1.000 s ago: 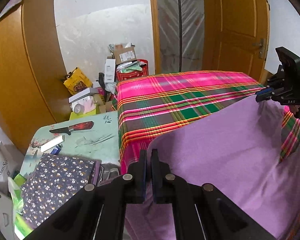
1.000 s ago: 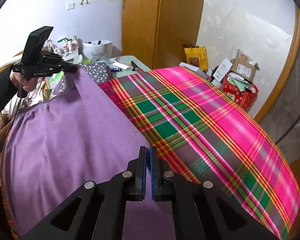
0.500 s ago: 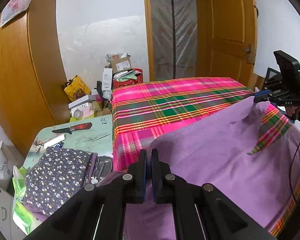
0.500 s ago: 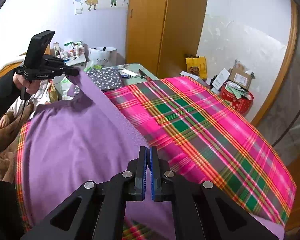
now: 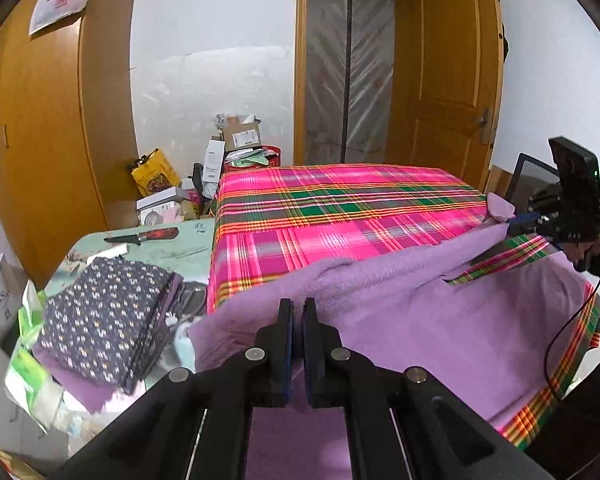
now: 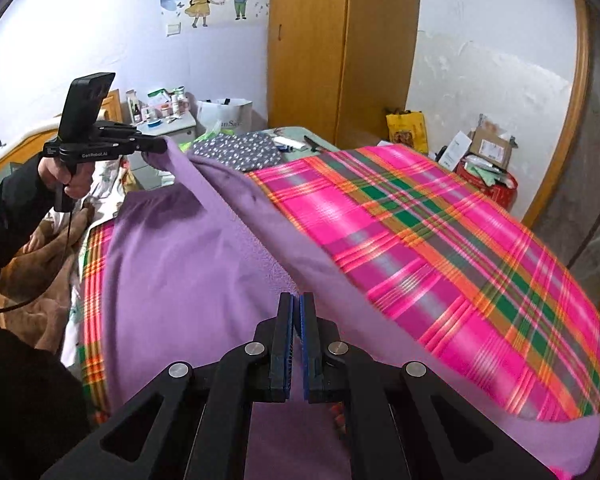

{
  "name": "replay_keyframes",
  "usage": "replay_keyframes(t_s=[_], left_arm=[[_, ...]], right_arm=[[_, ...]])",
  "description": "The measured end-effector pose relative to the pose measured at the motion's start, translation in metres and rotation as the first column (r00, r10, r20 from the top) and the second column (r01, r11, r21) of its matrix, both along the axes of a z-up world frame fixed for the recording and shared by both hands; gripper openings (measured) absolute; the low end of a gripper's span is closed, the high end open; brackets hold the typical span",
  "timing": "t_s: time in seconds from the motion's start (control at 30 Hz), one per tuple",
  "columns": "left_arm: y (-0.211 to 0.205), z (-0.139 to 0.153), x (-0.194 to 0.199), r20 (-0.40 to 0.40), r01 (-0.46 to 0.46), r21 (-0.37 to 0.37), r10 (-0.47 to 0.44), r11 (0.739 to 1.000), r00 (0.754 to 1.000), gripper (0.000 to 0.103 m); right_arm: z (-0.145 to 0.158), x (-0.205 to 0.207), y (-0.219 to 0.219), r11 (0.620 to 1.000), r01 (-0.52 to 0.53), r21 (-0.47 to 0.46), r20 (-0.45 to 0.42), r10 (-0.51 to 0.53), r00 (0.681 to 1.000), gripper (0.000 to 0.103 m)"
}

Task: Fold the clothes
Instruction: 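Lift the sweater edge with both grippers and fold it over the body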

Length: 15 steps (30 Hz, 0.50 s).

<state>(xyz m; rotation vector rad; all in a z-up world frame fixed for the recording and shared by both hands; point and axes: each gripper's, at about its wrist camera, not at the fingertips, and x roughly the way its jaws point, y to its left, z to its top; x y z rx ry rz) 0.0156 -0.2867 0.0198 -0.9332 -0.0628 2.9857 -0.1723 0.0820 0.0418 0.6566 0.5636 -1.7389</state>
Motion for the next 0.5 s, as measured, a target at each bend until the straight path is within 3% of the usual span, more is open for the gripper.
replay_keyframes(t_s=[0.2, 0.5], left_arm=[[0.005, -0.023, 0.021, 0.031, -0.029, 0.054, 0.028, 0.998, 0.999, 0.004], [0.011, -0.074, 0.041, 0.138, -0.076, 0.165, 0.053, 0.983, 0.989, 0.006]], right_arm=[[-0.029, 0.026, 0.008, 0.999, -0.01, 0.041, 0.053, 0.008, 0.999, 0.003], [-0.074, 0.043, 0.012, 0.994, 0.008, 0.108, 0.125, -0.022, 0.992, 0.003]])
